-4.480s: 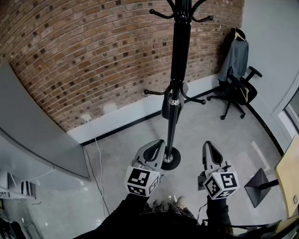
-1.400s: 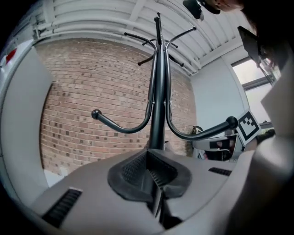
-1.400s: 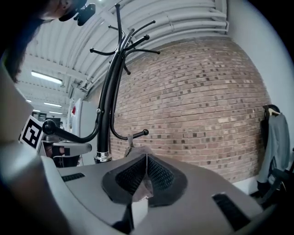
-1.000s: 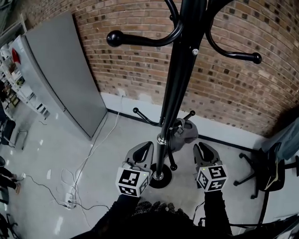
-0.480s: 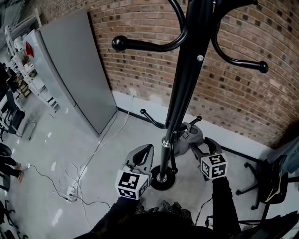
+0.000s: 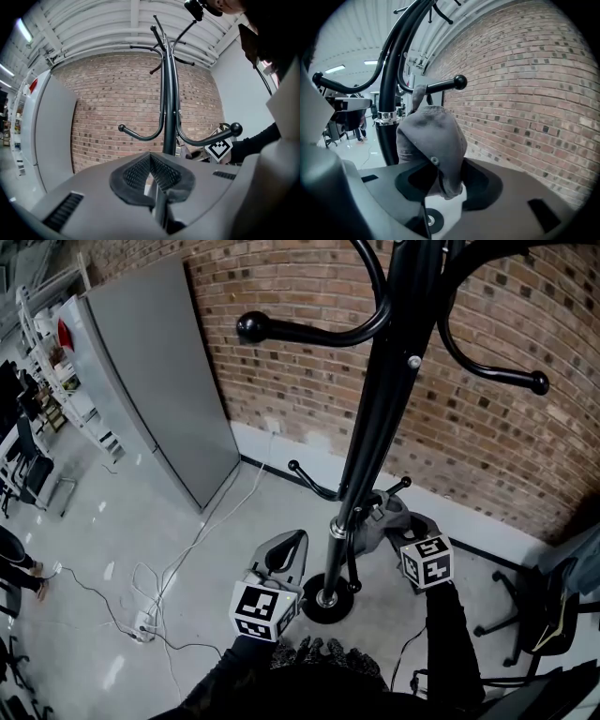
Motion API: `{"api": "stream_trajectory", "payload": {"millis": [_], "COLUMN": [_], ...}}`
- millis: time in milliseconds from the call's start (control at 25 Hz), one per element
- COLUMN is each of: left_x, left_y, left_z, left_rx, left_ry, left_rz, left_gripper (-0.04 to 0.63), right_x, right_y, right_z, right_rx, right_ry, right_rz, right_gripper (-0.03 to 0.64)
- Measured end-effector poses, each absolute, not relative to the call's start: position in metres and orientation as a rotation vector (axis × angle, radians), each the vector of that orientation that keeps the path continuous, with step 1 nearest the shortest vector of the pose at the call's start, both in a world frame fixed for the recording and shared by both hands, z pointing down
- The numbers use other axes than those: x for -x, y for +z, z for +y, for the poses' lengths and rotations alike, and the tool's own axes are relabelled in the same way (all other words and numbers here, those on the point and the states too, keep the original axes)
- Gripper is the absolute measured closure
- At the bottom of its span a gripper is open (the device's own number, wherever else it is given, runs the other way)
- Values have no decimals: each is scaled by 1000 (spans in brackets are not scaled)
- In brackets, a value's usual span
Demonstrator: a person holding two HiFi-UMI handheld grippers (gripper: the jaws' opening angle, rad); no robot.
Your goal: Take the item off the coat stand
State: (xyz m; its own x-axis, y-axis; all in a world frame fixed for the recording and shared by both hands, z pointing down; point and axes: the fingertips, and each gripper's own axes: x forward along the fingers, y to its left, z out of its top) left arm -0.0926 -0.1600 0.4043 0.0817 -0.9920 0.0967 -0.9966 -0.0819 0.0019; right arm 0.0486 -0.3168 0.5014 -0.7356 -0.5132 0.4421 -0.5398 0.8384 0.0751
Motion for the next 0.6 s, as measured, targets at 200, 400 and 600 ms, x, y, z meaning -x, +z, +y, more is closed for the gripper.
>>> {"api": "stream_trajectory", "payload": {"millis": [200, 400, 600], "left_x": [97, 100, 99], "left_y": [406, 406, 405], "left_z": [-158, -155, -155], "left_rx": [-2260, -2273, -2288], "left_ry": [111, 104, 90], "left_rz": [-2078, -2062, -2036], "left_gripper": [588, 588, 587], "right_x": [-53, -57, -62], "right_y": [503, 496, 475], "right_z": [-314, -310, -312], "right_rx": [-801, -813, -874], "right_ry": [138, 205, 233], "right_rz": [-2551, -2576, -2593], "right_gripper": [592, 594, 595]}}
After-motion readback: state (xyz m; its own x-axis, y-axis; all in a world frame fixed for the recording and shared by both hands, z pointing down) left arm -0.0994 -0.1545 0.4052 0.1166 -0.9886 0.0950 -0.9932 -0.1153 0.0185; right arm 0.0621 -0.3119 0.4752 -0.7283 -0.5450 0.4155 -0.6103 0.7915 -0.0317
